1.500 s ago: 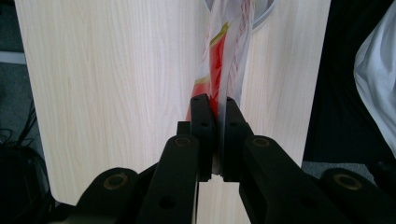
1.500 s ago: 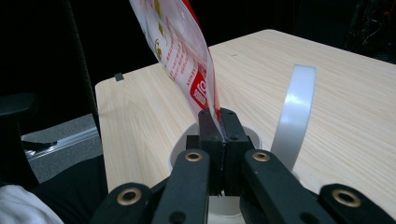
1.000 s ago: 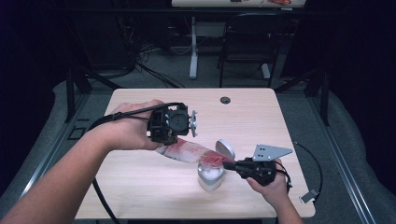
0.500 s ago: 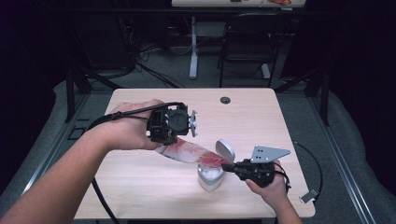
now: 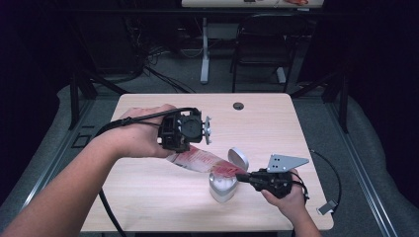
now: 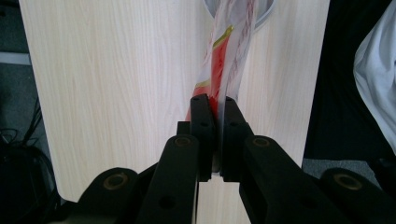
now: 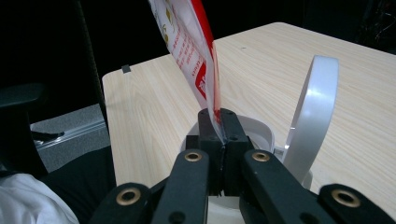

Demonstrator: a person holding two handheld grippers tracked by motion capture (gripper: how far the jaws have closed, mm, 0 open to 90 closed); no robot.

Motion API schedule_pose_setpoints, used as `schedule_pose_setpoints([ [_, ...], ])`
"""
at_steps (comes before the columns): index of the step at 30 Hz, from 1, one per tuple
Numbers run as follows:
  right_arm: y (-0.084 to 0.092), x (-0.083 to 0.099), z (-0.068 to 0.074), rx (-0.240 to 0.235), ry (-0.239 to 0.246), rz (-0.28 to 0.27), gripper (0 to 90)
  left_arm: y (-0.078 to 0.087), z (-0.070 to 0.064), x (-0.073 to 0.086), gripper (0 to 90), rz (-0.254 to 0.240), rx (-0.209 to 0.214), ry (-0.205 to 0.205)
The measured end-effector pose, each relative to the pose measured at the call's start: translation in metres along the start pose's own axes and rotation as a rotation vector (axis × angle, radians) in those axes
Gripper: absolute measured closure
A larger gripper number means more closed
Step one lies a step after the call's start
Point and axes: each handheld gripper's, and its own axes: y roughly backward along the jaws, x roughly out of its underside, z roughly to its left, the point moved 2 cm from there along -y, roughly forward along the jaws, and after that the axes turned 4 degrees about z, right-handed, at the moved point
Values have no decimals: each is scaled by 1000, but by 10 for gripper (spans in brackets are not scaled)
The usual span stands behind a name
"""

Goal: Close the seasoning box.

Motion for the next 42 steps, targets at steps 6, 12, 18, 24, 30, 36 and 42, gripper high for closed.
schedule_pose_setpoints([
  [6, 2, 0, 0, 6, 1, 2, 900, 0, 0, -2, 872, 0, -1, -5],
  [12, 4, 1, -1, 13, 2, 7, 900, -2, 0, -3, 872, -10, 2, -6],
  [18, 5, 1, 0, 17, 1, 3, 900, -1, 0, -4, 872, -9, 1, -8],
  [24, 6, 1, 0, 19, 0, 0, 900, -1, 0, -5, 872, -10, -10, -9],
  [30, 6, 1, 0, 19, 0, -1, 900, 0, 0, -5, 872, -10, -11, -9],
  [36, 6, 0, 0, 23, 5, 0, 900, 1, 0, -4, 872, -6, -7, -11],
  [42, 5, 0, 1, 20, 5, -1, 900, 2, -1, -3, 872, -5, -9, -9],
])
